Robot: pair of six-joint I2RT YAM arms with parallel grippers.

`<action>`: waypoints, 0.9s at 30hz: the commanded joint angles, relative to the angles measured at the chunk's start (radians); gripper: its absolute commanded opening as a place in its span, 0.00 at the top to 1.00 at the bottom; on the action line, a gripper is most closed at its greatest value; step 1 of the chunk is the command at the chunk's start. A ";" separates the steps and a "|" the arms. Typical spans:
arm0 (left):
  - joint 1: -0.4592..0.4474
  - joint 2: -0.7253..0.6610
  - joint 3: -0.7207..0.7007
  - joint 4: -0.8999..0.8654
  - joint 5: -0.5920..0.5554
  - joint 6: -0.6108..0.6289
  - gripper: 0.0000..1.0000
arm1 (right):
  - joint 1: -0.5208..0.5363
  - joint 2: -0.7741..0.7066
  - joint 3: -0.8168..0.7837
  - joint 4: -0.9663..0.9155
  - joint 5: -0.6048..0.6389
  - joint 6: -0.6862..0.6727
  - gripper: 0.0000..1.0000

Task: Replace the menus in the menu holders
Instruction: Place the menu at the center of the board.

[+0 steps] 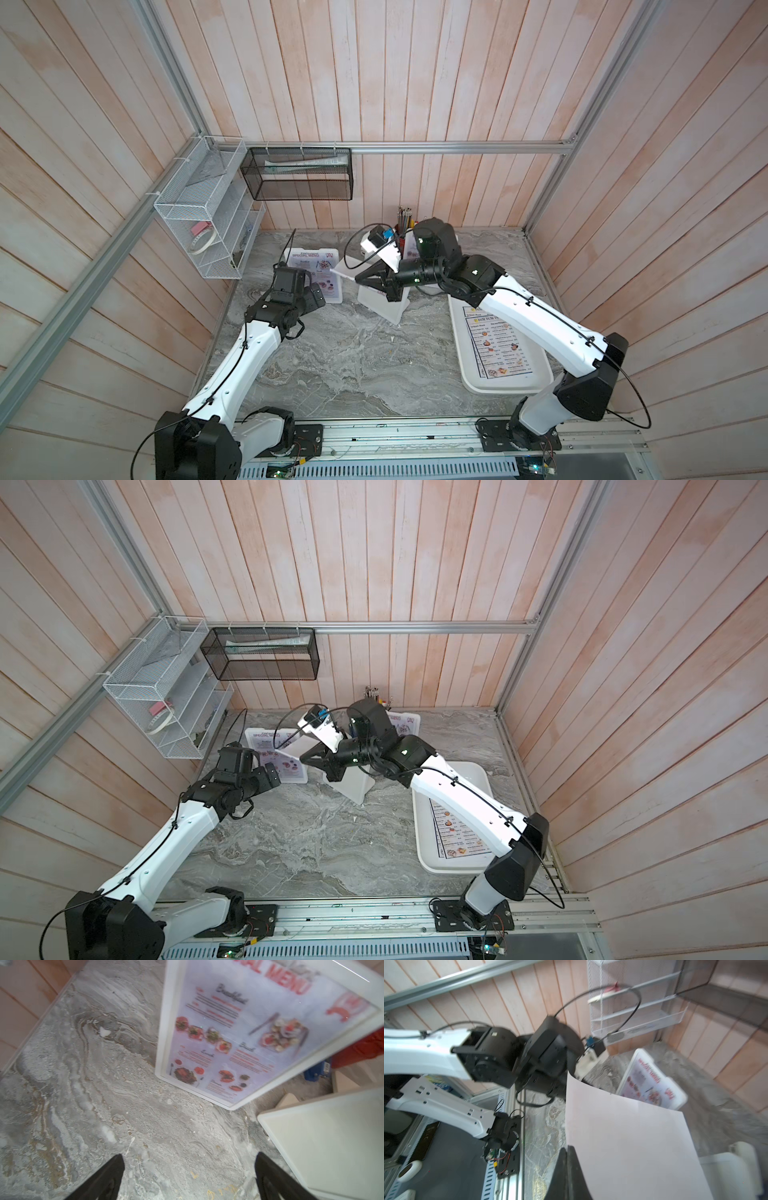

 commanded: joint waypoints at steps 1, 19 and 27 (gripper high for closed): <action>0.069 0.030 0.027 -0.046 -0.008 -0.039 0.00 | 0.060 -0.025 -0.083 0.066 -0.081 0.028 1.00; 0.095 0.010 0.030 -0.106 -0.052 -0.016 0.00 | -0.067 0.260 -0.266 0.133 -0.140 -0.155 0.97; 0.095 0.001 0.035 -0.134 -0.067 -0.003 0.00 | -0.004 0.392 -0.186 0.144 0.080 -0.218 0.92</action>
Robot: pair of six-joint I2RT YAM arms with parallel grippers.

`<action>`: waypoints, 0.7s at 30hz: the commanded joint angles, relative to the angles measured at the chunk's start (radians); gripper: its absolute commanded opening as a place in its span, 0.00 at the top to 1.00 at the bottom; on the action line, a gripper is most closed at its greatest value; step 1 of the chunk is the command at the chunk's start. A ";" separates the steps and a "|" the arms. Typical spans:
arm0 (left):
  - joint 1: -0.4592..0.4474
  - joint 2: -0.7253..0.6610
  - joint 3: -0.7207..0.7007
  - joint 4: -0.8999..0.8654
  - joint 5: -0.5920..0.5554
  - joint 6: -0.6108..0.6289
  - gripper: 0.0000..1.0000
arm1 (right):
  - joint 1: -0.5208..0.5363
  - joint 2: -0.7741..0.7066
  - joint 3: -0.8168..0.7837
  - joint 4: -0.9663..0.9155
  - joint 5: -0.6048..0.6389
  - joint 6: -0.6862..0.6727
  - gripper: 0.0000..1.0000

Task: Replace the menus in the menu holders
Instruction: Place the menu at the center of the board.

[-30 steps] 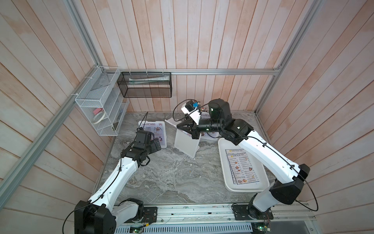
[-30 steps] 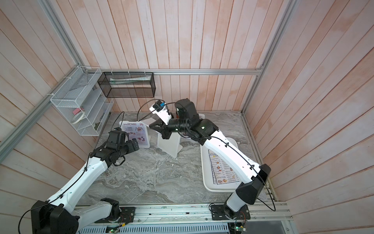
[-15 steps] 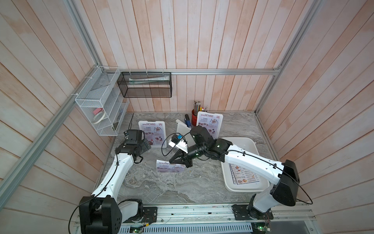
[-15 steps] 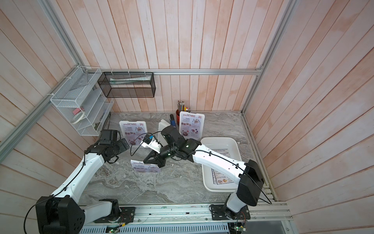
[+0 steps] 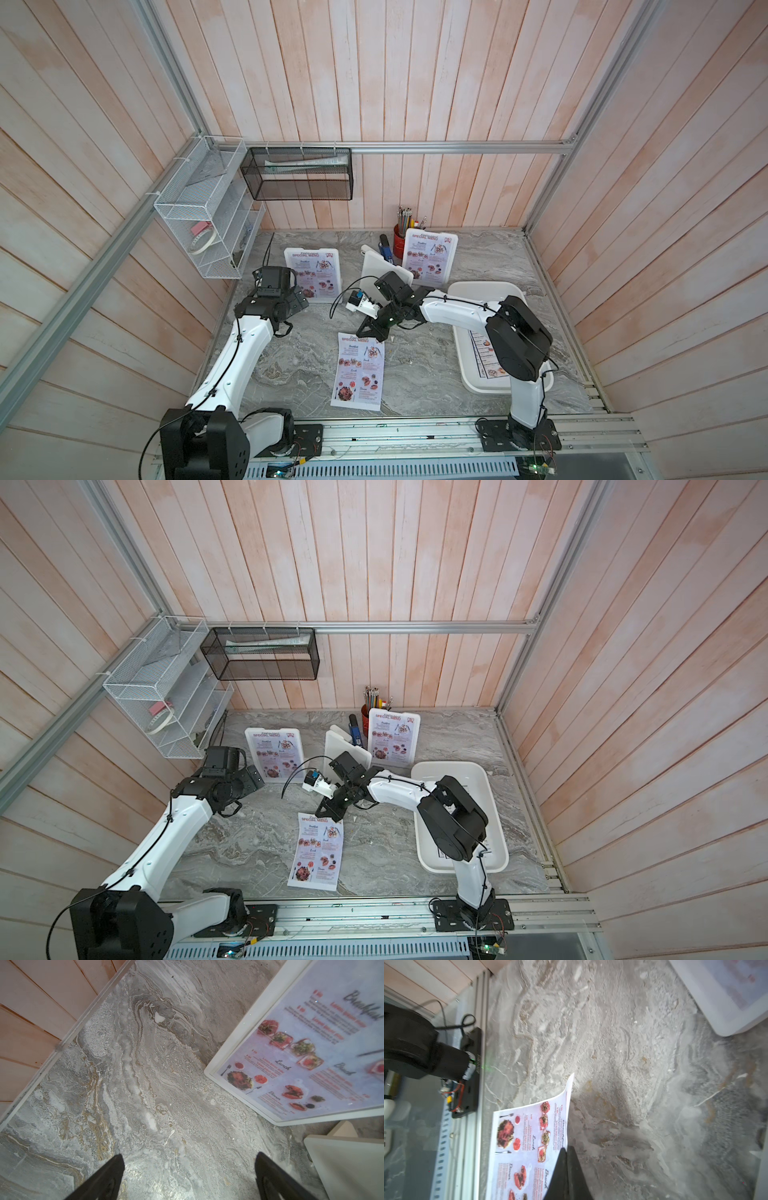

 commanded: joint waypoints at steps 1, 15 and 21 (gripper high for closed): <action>0.002 -0.024 0.014 -0.032 -0.020 0.019 0.00 | 0.029 -0.005 0.054 0.031 0.120 -0.046 0.92; -0.058 -0.097 -0.021 -0.001 0.382 0.065 0.00 | 0.018 -0.140 0.152 -0.081 0.264 0.058 0.54; -0.261 -0.127 -0.038 0.019 0.419 -0.006 0.00 | -0.058 -0.327 0.069 -0.171 0.238 0.215 0.47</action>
